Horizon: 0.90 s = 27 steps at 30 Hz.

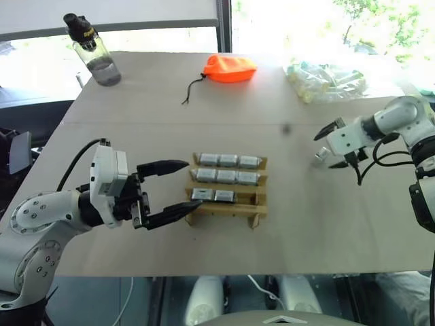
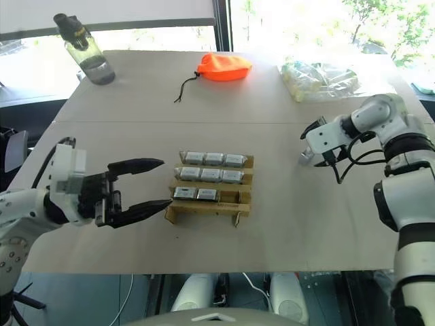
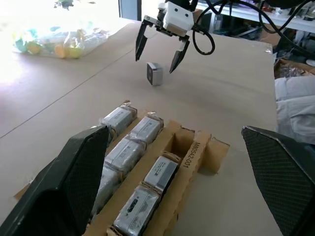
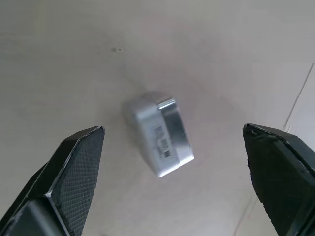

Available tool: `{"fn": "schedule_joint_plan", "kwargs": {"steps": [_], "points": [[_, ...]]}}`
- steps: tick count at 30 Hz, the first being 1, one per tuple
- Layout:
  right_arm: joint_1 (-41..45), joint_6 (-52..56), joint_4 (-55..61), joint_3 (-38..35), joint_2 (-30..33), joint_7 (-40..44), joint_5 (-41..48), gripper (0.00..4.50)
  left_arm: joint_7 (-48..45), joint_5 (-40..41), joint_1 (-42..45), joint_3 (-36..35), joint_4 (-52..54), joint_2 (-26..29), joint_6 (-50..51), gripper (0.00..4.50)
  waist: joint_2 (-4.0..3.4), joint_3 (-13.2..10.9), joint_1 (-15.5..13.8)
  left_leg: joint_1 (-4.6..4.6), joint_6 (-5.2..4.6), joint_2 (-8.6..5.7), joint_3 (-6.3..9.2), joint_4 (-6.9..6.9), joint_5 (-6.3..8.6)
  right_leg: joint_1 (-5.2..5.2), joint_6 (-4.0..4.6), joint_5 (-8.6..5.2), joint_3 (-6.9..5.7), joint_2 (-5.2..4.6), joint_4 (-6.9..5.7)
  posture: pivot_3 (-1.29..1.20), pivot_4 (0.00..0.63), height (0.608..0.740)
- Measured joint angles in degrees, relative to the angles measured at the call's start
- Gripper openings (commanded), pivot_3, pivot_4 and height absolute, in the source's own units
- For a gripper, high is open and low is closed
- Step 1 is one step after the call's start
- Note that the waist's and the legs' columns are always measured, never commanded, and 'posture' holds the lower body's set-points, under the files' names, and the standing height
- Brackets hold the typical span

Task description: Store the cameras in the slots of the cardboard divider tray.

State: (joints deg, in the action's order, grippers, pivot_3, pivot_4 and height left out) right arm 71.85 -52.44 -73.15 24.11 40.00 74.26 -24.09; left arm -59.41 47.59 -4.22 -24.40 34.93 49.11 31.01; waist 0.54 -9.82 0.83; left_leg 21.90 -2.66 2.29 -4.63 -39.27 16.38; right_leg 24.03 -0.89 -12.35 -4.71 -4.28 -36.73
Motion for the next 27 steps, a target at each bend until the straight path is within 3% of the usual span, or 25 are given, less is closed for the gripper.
{"fn": "schedule_joint_plan", "kwargs": {"steps": [4,5,8,13,19,27], "points": [[1.0,-1.6,-0.7,3.0,0.0,-4.5,-4.7,4.50,0.9,0.4,-0.1,0.0,0.4,0.0,0.0,4.46,0.00,0.0,0.1,0.00,0.00,-0.01,0.00,0.02,0.00,0.01,0.00,0.00,0.00,0.00,0.01,0.00,0.150,0.726],[1.1,-1.9,-1.0,3.5,0.0,-5.5,-5.5,4.24,1.0,0.5,-0.1,0.0,0.4,0.0,0.0,4.50,0.00,0.0,0.1,0.00,0.00,-0.01,0.00,0.02,0.00,0.01,0.00,0.00,0.00,0.00,0.01,0.00,0.150,0.726],[1.1,-2.4,-1.2,5.1,0.1,-7.3,-7.8,3.19,1.2,0.5,-0.5,0.0,0.4,0.0,0.0,4.50,-0.01,0.0,0.2,0.00,0.00,-0.01,-0.01,0.02,0.00,0.02,0.00,0.00,0.01,0.01,0.00,0.00,0.150,0.726],[1.7,-2.9,-2.0,6.3,-0.1,-8.5,-9.9,0.74,2.1,0.5,-0.7,-0.1,0.5,0.0,-0.1,4.50,0.00,0.0,0.2,-0.01,0.00,0.00,-0.02,0.02,0.00,0.02,0.00,0.00,0.02,0.02,0.00,0.00,0.150,0.726],[1.9,-2.2,-2.3,6.2,-0.6,-7.3,-9.3,0.71,1.9,0.9,-1.8,-0.6,0.6,0.0,-0.6,4.50,-0.01,0.0,0.3,-0.02,0.00,0.01,-0.01,0.02,0.00,0.02,0.00,0.00,0.03,0.02,0.00,0.00,0.150,0.726],[3.1,13.3,-1.9,-3.9,-3.7,12.0,3.5,0.71,1.6,0.9,-3.0,-1.5,0.6,0.1,-1.5,4.50,-0.04,0.0,0.2,0.03,0.01,0.02,0.01,0.02,0.00,0.02,0.01,0.01,-0.02,0.01,0.02,0.00,0.150,0.726]]}}
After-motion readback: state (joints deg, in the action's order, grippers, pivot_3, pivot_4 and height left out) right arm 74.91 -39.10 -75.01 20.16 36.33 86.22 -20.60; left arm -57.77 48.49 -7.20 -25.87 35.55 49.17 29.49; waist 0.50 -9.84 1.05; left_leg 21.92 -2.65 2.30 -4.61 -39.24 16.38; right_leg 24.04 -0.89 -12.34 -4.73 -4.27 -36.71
